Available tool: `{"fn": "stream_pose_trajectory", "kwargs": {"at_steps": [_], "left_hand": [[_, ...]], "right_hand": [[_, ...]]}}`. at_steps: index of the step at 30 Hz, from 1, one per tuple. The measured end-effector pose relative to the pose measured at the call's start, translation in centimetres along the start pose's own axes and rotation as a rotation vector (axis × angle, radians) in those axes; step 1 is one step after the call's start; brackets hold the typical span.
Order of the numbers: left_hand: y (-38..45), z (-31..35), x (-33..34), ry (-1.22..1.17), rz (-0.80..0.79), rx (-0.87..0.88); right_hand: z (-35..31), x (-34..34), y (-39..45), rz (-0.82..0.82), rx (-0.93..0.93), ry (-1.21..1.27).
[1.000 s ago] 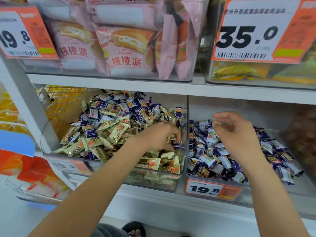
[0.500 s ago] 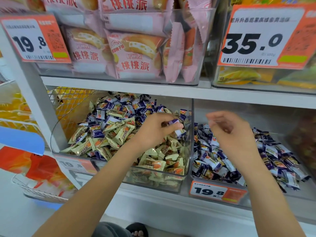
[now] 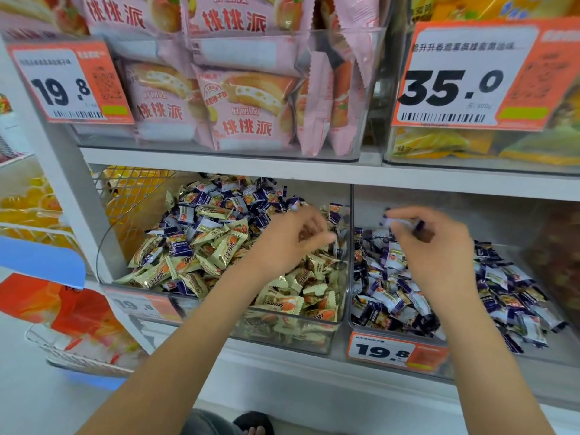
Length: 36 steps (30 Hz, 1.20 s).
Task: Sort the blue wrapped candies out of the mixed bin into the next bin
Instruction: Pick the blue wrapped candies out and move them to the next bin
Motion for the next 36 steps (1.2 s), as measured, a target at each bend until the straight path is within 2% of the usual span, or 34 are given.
{"fn": "stream_pose_trajectory", "kwargs": {"at_steps": [3, 5, 7, 13, 15, 19, 22, 25, 27, 33, 36], "left_hand": [[-0.1, -1.6, 2.5, 0.175, -0.351, -0.002], [0.2, -2.2, 3.2, 0.392, -0.446, -0.014], [0.7, -2.6, 2.9, 0.592, -0.442, -0.046], [1.2, -3.1, 0.7, 0.688, -0.190, -0.117], [1.2, -3.0, 0.7, 0.724, -0.157, -0.122], [1.0, -3.1, 2.1, 0.626, -0.272, -0.070], [1.1, -3.4, 2.6, 0.624, -0.351, -0.121], [1.4, -3.6, 3.1, 0.687, -0.514, -0.188], [1.4, -3.6, 3.1, 0.676, -0.569, -0.217], [1.0, -3.3, 2.5, 0.708, -0.376, -0.131], [0.7, -3.4, 1.8, 0.634, -0.306, -0.101]], "right_hand": [[1.3, -0.7, 0.2, -0.009, 0.074, -0.071], [1.2, -0.6, 0.1, -0.025, 0.093, -0.049], [1.2, -0.2, 0.1, -0.051, 0.095, -0.023], [1.6, -0.3, 0.0, -0.053, 0.144, 0.020], [1.5, -0.5, -0.1, -0.055, 0.158, 0.020], [1.5, -0.6, -0.3, -0.077, 0.154, 0.038], [1.6, -0.5, -0.2, -0.090, 0.166, 0.042], [1.7, -0.1, -0.1, -0.103, 0.164, 0.031], [1.6, 0.0, 0.0, -0.114, 0.153, 0.033], [1.8, -0.4, 0.0, -0.111, 0.138, 0.033], [1.9, -0.6, 0.1, -0.108, 0.134, 0.032]]}}
Point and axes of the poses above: each hand's wrist, its own y-axis towards the middle knuckle, its own x-axis out of the palm, z = x × y, the point moved 5 cm from there along y, towards the middle knuckle, and after that the axes turned 10 degrees about -z, right-handed, at the moved point
